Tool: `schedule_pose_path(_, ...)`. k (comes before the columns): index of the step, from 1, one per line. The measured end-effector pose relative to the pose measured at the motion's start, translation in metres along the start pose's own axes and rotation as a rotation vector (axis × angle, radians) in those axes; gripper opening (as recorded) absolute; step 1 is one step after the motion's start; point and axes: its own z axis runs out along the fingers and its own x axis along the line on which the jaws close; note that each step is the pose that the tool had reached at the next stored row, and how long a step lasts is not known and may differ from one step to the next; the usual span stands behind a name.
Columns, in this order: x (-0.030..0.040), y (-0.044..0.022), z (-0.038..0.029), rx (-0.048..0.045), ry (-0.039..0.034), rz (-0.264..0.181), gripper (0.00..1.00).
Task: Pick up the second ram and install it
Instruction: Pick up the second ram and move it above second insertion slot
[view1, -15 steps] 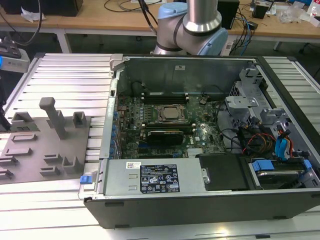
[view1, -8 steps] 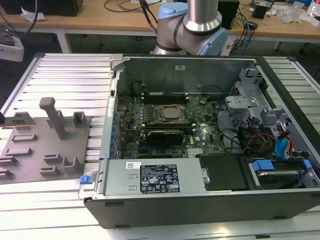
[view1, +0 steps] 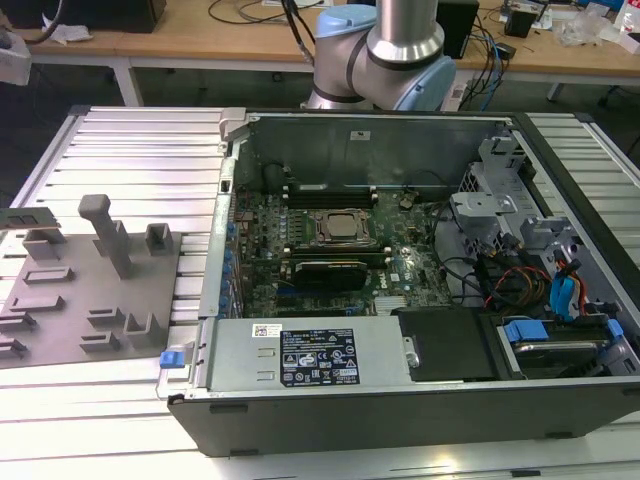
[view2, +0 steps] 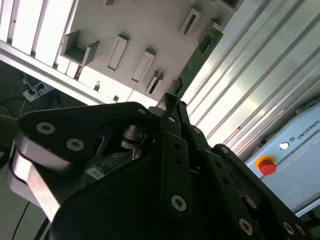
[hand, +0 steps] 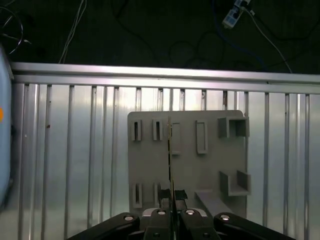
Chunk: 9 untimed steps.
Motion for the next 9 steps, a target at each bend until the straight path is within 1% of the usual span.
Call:
schedule_pose_path(1, -0.0017, 0.0000, -0.0016, 0.0000, -0.0001, 0.000, 0.13)
schedule_pose_path(2, -0.0065, 0.0001, -0.0065, -0.0001, -0.0006, 0.000, 0.13)
schedule_pose_path(3, -0.0098, 0.0001, -0.0104, -0.0001, -0.0009, 0.000, 0.13)
schedule_pose_path(5, -0.0149, 0.0005, -0.0203, 0.0000, -0.0013, 0.000, 0.13)
schedule_pose_path(7, -0.0176, 0.0007, -0.0270, 0.0000, -0.0014, 0.000, 0.13)
schedule_pose_path(9, -0.0207, 0.0011, -0.0376, -0.0001, -0.0015, 0.000, 0.13)
